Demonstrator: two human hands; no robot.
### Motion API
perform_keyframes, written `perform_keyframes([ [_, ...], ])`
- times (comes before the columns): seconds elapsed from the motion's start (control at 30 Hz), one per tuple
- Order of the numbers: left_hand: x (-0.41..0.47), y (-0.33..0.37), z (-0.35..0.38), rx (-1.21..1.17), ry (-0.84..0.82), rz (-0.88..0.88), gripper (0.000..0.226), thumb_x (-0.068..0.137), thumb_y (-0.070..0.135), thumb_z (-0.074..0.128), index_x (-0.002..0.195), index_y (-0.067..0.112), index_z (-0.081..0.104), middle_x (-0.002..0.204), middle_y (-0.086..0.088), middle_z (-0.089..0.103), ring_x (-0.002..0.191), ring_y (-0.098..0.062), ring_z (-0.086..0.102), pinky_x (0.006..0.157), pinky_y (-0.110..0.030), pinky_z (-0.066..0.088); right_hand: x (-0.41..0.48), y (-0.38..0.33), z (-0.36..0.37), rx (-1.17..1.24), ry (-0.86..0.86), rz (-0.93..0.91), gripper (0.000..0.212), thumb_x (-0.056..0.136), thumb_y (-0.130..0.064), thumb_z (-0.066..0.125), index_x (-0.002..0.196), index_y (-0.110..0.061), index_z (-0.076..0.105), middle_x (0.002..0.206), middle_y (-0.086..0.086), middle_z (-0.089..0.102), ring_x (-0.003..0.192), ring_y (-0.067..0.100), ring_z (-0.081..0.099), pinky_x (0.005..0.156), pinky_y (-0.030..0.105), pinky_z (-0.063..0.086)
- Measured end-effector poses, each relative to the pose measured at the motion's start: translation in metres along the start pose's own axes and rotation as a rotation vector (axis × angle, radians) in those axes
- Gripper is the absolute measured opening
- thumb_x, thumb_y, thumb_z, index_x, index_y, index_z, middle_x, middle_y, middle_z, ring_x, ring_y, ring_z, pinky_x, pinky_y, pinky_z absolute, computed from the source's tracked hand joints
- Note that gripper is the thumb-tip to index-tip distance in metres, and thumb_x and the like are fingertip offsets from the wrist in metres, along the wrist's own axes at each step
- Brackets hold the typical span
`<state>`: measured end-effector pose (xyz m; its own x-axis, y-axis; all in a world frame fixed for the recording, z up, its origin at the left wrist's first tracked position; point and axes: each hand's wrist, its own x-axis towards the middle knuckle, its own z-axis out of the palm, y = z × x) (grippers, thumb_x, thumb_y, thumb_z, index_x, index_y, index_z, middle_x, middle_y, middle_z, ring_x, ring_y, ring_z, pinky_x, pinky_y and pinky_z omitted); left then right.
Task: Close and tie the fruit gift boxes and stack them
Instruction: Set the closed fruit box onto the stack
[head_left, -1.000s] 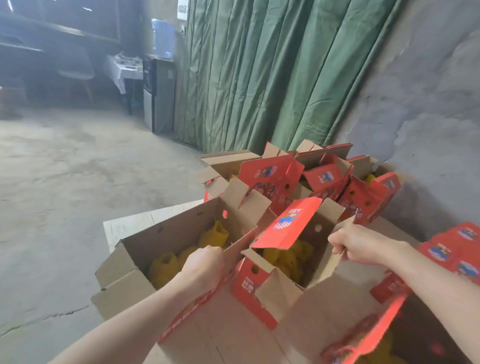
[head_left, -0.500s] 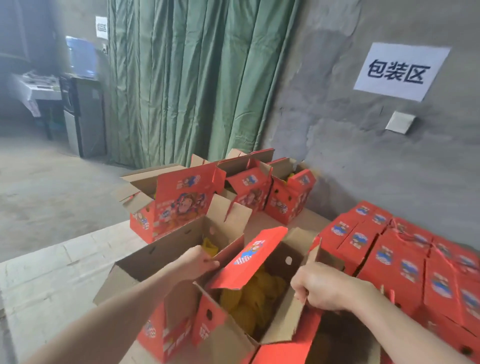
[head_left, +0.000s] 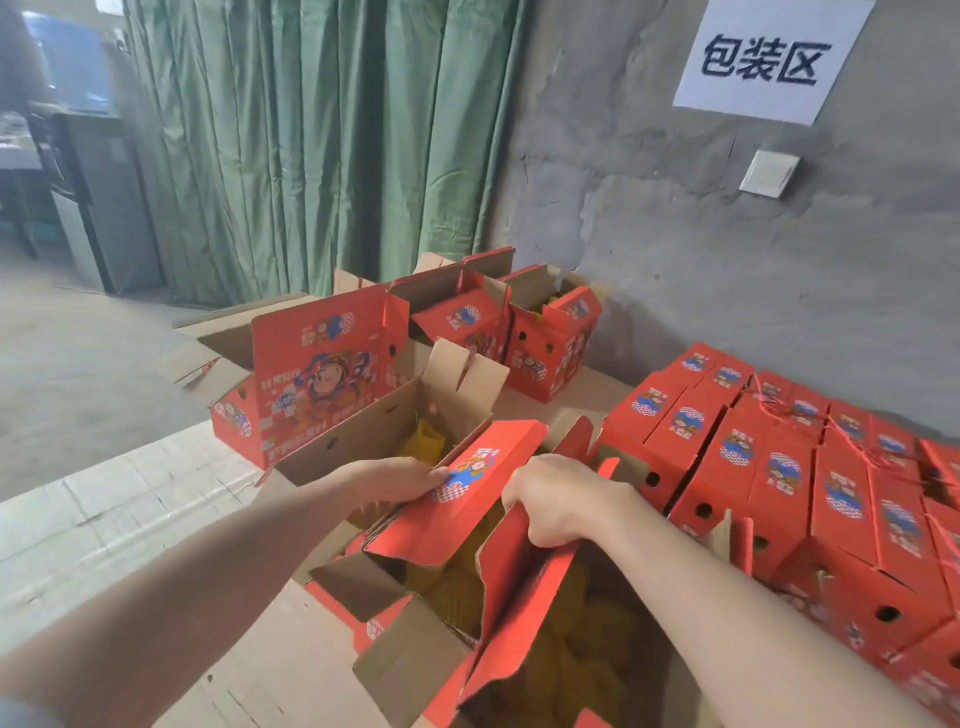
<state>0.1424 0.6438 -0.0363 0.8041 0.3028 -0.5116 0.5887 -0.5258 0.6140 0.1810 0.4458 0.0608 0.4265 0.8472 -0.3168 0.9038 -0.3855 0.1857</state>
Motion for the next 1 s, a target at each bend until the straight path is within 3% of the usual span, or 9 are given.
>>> perform_keyframes([
  [0.03, 0.001, -0.002, 0.003, -0.009, 0.018, -0.052, 0.055, 0.099, 0.054, 0.025, 0.122, 0.015, 0.057, 0.115, 0.002, 0.062, 0.109, -0.017, 0.059, 0.1, -0.031, 0.044, 0.002, -0.003, 0.002, -0.044, 0.002, -0.006, 0.01, 0.078, -0.006, 0.054, 0.079, -0.013, 0.06, 0.086, 0.005, 0.057, 0.093, 0.027, 0.054, 0.076, 0.033, 0.045],
  [0.13, 0.001, -0.01, 0.019, -0.121, 0.139, -0.107, 0.057, 0.099, 0.054, 0.026, 0.119, 0.011, 0.059, 0.115, -0.004, 0.062, 0.108, -0.021, 0.059, 0.096, -0.033, 0.045, -0.003, -0.002, 0.009, -0.103, 0.027, -0.016, 0.025, 0.076, -0.008, 0.054, 0.059, -0.018, 0.039, 0.064, -0.001, 0.038, 0.076, 0.025, 0.045, 0.068, 0.03, 0.037],
  [0.3, -0.005, -0.01, 0.034, -0.186, 0.165, -0.034, 0.055, 0.099, 0.053, 0.03, 0.111, 0.01, 0.063, 0.113, -0.007, 0.065, 0.101, -0.02, 0.064, 0.096, -0.037, 0.049, -0.02, 0.006, 0.02, -0.067, 0.035, -0.02, 0.022, 0.074, -0.01, 0.052, 0.058, -0.018, 0.04, 0.069, 0.003, 0.047, 0.08, 0.028, 0.051, 0.071, 0.03, 0.039],
  [0.57, -0.018, 0.016, 0.078, -0.103, 0.039, 0.095, 0.051, 0.098, 0.055, 0.032, 0.112, 0.016, 0.061, 0.109, -0.001, 0.066, 0.099, -0.014, 0.066, 0.093, -0.035, 0.052, -0.069, 0.025, 0.034, 0.018, -0.081, 0.045, 0.016, 0.071, -0.007, 0.049, 0.058, -0.015, 0.044, 0.063, 0.0, 0.045, 0.06, 0.016, 0.04, 0.068, 0.029, 0.035],
  [0.7, -0.031, 0.02, 0.088, 0.055, 0.081, 0.108, 0.053, 0.099, 0.054, 0.027, 0.112, 0.013, 0.059, 0.111, -0.001, 0.064, 0.102, -0.015, 0.063, 0.091, -0.031, 0.051, -0.095, 0.045, 0.028, 0.225, -0.207, 0.108, 0.032, 0.076, 0.0, 0.046, 0.089, -0.018, 0.068, 0.096, -0.002, 0.065, 0.093, 0.02, 0.061, 0.081, 0.031, 0.053],
  [0.77, -0.038, 0.02, 0.089, 0.125, 0.106, 0.094, 0.052, 0.1, 0.053, 0.025, 0.112, 0.015, 0.058, 0.112, -0.001, 0.063, 0.103, -0.016, 0.062, 0.091, -0.031, 0.051, -0.099, 0.058, 0.016, 0.453, -0.263, 0.136, 0.033, 0.079, 0.0, 0.049, 0.097, -0.024, 0.064, 0.101, -0.01, 0.061, 0.099, 0.014, 0.061, 0.084, 0.033, 0.055],
  [0.83, -0.052, 0.019, 0.092, 0.312, 0.167, 0.098, 0.049, 0.101, 0.05, 0.024, 0.118, 0.016, 0.056, 0.113, -0.003, 0.063, 0.103, -0.018, 0.063, 0.091, -0.034, 0.052, -0.088, 0.057, 0.007, 0.637, -0.14, 0.143, 0.027, 0.085, -0.004, 0.051, 0.097, -0.026, 0.059, 0.107, -0.008, 0.06, 0.103, 0.012, 0.057, 0.082, 0.026, 0.052],
  [0.93, -0.073, 0.008, 0.103, 0.591, 0.361, 0.211, 0.035, 0.102, 0.039, 0.029, 0.126, 0.022, 0.049, 0.115, -0.004, 0.061, 0.105, -0.025, 0.061, 0.084, -0.04, 0.052, -0.047, 0.025, 0.012, 0.548, 0.055, 0.16, 0.029, 0.096, -0.015, 0.045, 0.123, -0.023, 0.052, 0.133, 0.003, 0.053, 0.116, 0.018, 0.053, 0.09, 0.03, 0.052],
  [1.0, -0.081, -0.002, 0.107, 0.534, 0.431, 0.244, 0.036, 0.103, 0.037, 0.025, 0.119, 0.02, 0.052, 0.111, -0.007, 0.063, 0.103, -0.031, 0.06, 0.085, -0.039, 0.047, -0.016, -0.005, 0.025, 0.422, 0.031, 0.085, 0.046, 0.098, -0.011, 0.038, 0.143, -0.021, 0.037, 0.149, 0.005, 0.038, 0.133, 0.024, 0.041, 0.106, 0.037, 0.041],
])
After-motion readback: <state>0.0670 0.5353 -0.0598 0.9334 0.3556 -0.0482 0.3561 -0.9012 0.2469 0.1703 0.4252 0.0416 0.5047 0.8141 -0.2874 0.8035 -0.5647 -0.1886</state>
